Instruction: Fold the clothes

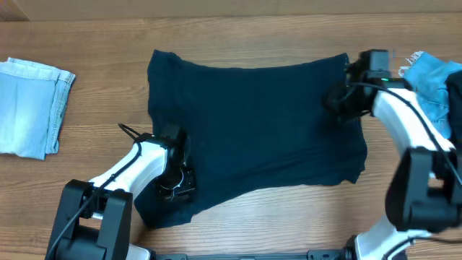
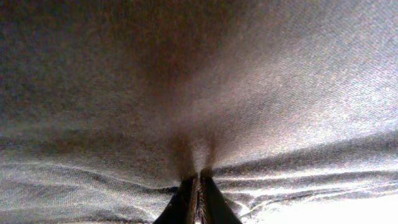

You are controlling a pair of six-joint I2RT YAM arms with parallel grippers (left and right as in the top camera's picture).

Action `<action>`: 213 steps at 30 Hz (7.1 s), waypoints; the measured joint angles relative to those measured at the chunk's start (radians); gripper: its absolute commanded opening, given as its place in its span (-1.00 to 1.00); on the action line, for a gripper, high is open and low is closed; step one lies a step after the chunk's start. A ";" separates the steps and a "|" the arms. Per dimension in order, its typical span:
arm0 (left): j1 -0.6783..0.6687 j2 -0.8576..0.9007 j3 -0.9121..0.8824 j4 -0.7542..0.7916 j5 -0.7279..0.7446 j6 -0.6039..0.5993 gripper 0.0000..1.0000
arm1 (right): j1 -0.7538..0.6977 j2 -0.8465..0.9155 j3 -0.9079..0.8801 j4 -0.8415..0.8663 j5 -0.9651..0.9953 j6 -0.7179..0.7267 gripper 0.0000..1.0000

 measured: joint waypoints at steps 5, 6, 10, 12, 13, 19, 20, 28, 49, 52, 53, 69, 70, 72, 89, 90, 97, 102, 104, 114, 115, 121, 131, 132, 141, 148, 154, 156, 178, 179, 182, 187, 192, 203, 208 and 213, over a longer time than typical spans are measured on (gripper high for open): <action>0.000 0.000 0.000 0.000 0.000 0.000 -0.84 | -0.002 0.134 -0.007 0.131 0.034 0.032 -0.88; 0.000 0.000 0.000 0.001 0.000 0.000 -0.83 | -0.002 0.151 -0.008 0.167 0.038 0.035 -0.88; 0.000 0.000 0.000 0.000 0.000 0.000 -0.83 | -0.003 0.193 -0.008 0.335 0.042 0.040 -0.92; 0.000 0.000 0.000 0.000 0.000 0.000 -0.82 | -0.003 0.209 -0.009 0.422 0.043 0.040 -0.92; 0.000 0.000 0.000 0.000 0.000 0.000 -0.82 | -0.003 0.217 -0.010 0.464 0.045 0.040 -0.91; 0.000 0.000 0.000 0.001 0.001 0.000 -0.80 | -0.011 0.228 -0.010 0.520 0.046 0.043 -0.07; 0.000 0.000 0.000 0.002 0.001 0.000 -0.77 | -0.018 0.228 -0.010 0.503 0.035 0.040 0.08; 0.000 -0.001 0.105 -0.037 -0.072 0.095 -0.38 | -0.093 0.093 -0.001 0.365 0.004 0.002 0.45; 0.043 0.220 0.339 0.626 -0.266 0.416 -0.38 | -0.047 -0.090 -0.066 -0.378 -0.021 0.039 -0.18; 0.047 0.281 0.339 0.668 -0.267 0.436 -0.44 | -0.046 -0.090 -0.133 -0.354 -0.020 0.039 -0.18; 0.051 0.297 0.338 0.687 -0.266 0.443 -0.48 | -0.046 -0.090 -0.145 -0.351 -0.020 0.031 -0.17; 0.298 0.488 0.465 0.961 -0.206 0.442 -0.67 | -0.046 -0.090 -0.157 -0.372 -0.025 -0.098 -0.15; 0.316 0.508 0.502 0.951 -0.210 0.442 -0.67 | -0.046 -0.090 -0.157 -0.370 -0.029 -0.110 -0.15; 0.326 0.519 0.526 0.933 -0.213 0.442 -0.66 | -0.043 -0.090 -0.157 -0.351 -0.029 -0.121 -0.15; 0.328 0.525 0.577 0.833 -0.226 0.485 -0.65 | -0.049 -0.097 -0.298 -0.316 0.260 0.213 -0.65; 0.328 0.525 0.577 0.833 -0.226 0.488 -0.65 | -0.071 -0.098 -0.298 -0.315 0.280 0.236 -0.62; 0.328 0.525 0.577 0.832 -0.226 0.495 -0.64 | -0.218 -0.098 -0.238 -0.261 0.410 0.260 0.02; 0.328 0.525 0.578 0.826 -0.226 0.495 -0.16 | -0.212 -0.097 -0.144 -0.277 0.306 0.165 0.06; 0.328 0.525 0.591 0.795 -0.227 0.502 0.00 | -0.206 -0.097 -0.121 -0.291 0.273 0.134 0.06; 0.325 0.314 0.705 0.433 -0.177 0.521 0.11 | -0.203 -0.098 -0.117 -0.399 0.199 0.101 0.07; 0.322 0.263 0.716 0.388 -0.158 0.521 0.09 | -0.203 -0.100 -0.131 -0.380 0.197 0.100 0.04; 0.231 0.082 0.752 0.010 -0.018 0.520 0.00 | -0.203 -0.101 -0.236 -0.299 0.161 0.093 0.17; -0.041 0.102 0.680 -0.330 0.019 0.500 0.01 | -0.203 -0.101 -0.237 -0.208 0.037 0.083 0.22; -0.077 0.102 0.665 -0.330 0.019 0.490 0.01 | -0.203 -0.101 -0.237 -0.204 0.033 0.080 0.22; -0.359 0.104 0.380 -0.206 -0.067 0.267 0.02 | -0.203 -0.102 -0.233 -0.190 0.020 0.065 0.22; -0.381 0.105 0.199 -0.047 -0.156 0.111 0.03 | -0.203 -0.105 -0.225 -0.201 0.007 0.065 0.22; -0.381 0.095 0.149 0.061 -0.209 0.003 -0.42 | -0.203 -0.108 -0.224 -0.210 -0.004 0.065 0.22; -0.381 0.093 0.149 0.077 -0.230 -0.007 -0.68 | -0.203 -0.108 -0.224 -0.214 -0.006 0.060 0.22; -0.332 -0.196 0.159 -0.046 -0.397 -0.053 -0.92 | -0.203 -0.108 -0.224 -0.219 -0.006 0.042 0.23; -0.332 -0.196 0.159 -0.046 -0.398 -0.053 -0.92 | -0.203 -0.108 -0.224 -0.221 -0.006 0.040 0.24; -0.332 -0.196 0.159 -0.046 -0.399 -0.052 -0.92 | -0.203 -0.108 -0.224 -0.232 0.005 0.039 0.34; -0.332 -0.196 0.159 -0.049 -0.399 -0.052 -0.92 | -0.203 -0.108 -0.222 -0.282 0.064 0.052 0.34; -0.332 -0.196 0.159 -0.049 -0.401 -0.052 -0.92 | -0.203 -0.108 -0.222 -0.299 0.081 0.064 -0.60; -0.332 -0.196 0.159 -0.050 -0.402 -0.051 -0.92 | -0.203 -0.108 -0.224 -0.300 0.087 0.092 -0.92; -0.332 -0.196 0.159 -0.061 -0.402 -0.049 -0.92 | -0.217 -0.108 -0.224 -0.383 0.232 0.143 -0.92; -0.332 -0.196 0.159 -0.061 -0.402 -0.049 -0.92 | -0.298 -0.144 -0.177 -0.400 0.305 0.180 -0.92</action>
